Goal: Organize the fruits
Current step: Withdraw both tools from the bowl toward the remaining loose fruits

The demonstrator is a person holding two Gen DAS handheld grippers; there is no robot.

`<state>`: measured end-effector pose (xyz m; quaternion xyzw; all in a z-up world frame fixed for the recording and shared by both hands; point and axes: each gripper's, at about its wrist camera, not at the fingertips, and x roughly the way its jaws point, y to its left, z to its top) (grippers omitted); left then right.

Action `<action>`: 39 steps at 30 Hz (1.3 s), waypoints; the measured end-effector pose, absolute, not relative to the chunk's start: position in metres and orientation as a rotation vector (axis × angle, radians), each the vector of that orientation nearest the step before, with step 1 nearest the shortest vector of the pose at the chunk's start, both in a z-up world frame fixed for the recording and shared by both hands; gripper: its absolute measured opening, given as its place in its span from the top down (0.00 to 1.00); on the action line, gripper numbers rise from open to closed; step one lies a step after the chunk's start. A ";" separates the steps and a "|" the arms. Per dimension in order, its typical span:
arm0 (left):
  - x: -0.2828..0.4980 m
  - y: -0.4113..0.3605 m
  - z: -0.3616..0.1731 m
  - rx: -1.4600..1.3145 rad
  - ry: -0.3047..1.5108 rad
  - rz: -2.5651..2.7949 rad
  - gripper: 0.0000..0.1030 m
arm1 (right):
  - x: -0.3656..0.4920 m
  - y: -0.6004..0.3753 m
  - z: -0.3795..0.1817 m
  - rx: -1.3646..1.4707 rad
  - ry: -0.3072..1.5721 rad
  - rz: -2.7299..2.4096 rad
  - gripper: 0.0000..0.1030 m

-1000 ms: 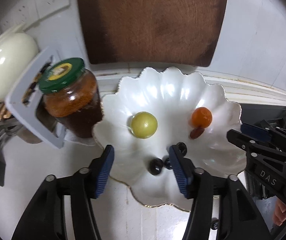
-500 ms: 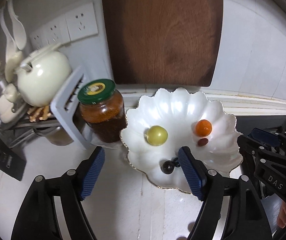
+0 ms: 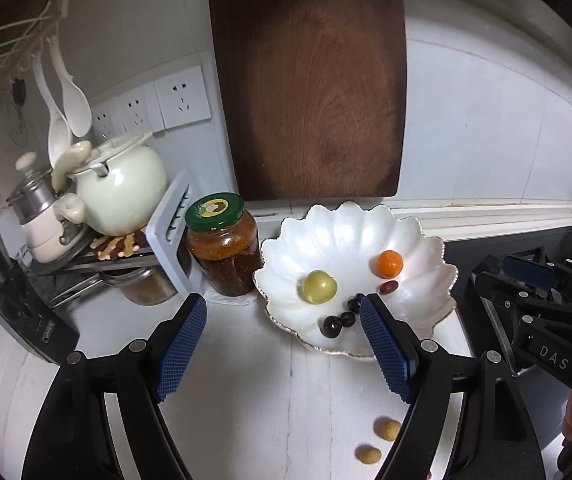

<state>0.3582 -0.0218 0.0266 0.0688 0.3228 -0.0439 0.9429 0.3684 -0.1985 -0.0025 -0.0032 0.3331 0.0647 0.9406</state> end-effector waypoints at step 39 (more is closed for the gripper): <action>0.249 -0.021 -0.011 0.218 0.674 -0.265 0.23 | 0.249 -0.180 -0.034 -0.009 0.673 0.191 0.61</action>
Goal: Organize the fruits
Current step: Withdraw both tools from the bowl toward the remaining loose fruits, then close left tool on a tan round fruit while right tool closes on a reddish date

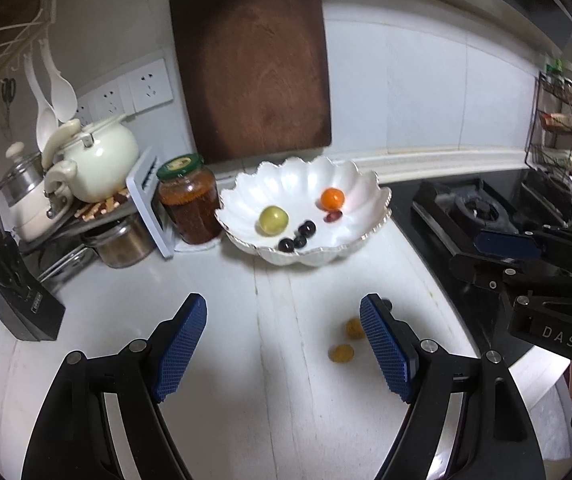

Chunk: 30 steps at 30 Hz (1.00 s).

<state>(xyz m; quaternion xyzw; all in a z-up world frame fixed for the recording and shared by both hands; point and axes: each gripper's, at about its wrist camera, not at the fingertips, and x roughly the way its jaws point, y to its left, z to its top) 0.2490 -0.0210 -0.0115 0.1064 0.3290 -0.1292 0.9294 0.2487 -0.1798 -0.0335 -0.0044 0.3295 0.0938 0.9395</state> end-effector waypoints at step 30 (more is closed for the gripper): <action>0.244 -0.025 -0.082 0.289 0.760 -0.406 0.35 | 0.237 -0.158 -0.105 -0.052 0.835 0.234 0.61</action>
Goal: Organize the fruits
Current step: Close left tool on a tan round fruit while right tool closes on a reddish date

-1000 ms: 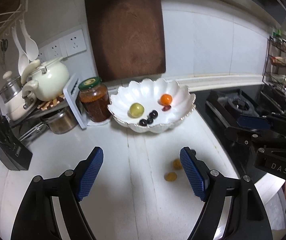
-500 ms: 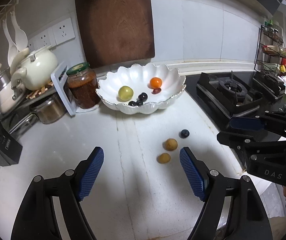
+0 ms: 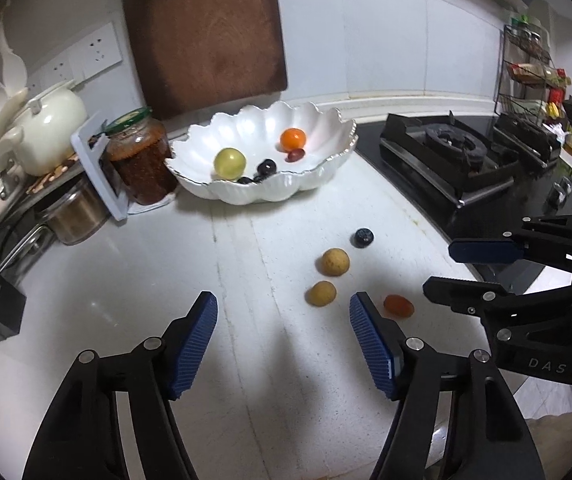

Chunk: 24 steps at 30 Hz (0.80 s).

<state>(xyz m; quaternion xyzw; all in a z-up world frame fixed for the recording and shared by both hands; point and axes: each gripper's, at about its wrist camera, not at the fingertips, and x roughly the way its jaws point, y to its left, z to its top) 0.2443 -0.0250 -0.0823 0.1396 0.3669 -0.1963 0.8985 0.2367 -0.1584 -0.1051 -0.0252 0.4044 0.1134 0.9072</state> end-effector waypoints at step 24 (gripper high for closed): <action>0.276 -0.049 -0.136 0.323 0.839 -0.520 0.50 | 0.256 -0.161 -0.150 -0.015 0.902 0.274 0.69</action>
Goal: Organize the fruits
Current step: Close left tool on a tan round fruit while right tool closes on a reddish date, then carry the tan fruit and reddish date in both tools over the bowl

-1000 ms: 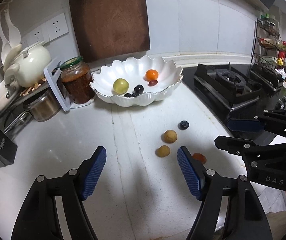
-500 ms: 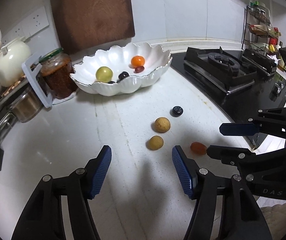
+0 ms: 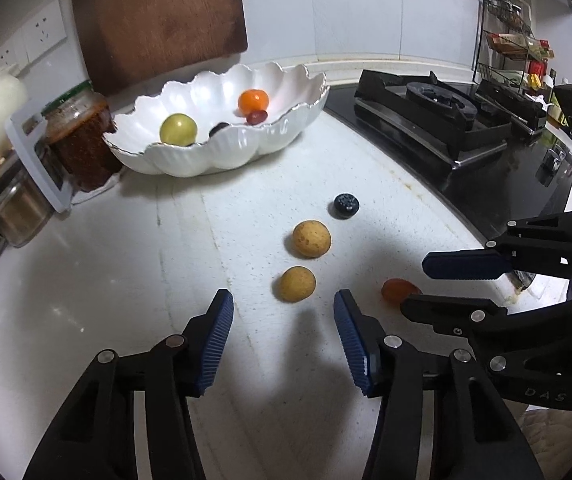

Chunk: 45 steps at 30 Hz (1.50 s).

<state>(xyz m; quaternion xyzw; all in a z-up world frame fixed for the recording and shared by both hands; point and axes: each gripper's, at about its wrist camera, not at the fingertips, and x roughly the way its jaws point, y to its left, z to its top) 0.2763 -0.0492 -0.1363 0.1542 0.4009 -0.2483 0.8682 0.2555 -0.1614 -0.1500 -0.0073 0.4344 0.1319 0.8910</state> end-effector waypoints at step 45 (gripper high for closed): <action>0.281 -0.059 -0.127 0.193 0.852 -0.478 0.77 | 0.261 -0.178 -0.131 0.048 0.831 0.287 0.83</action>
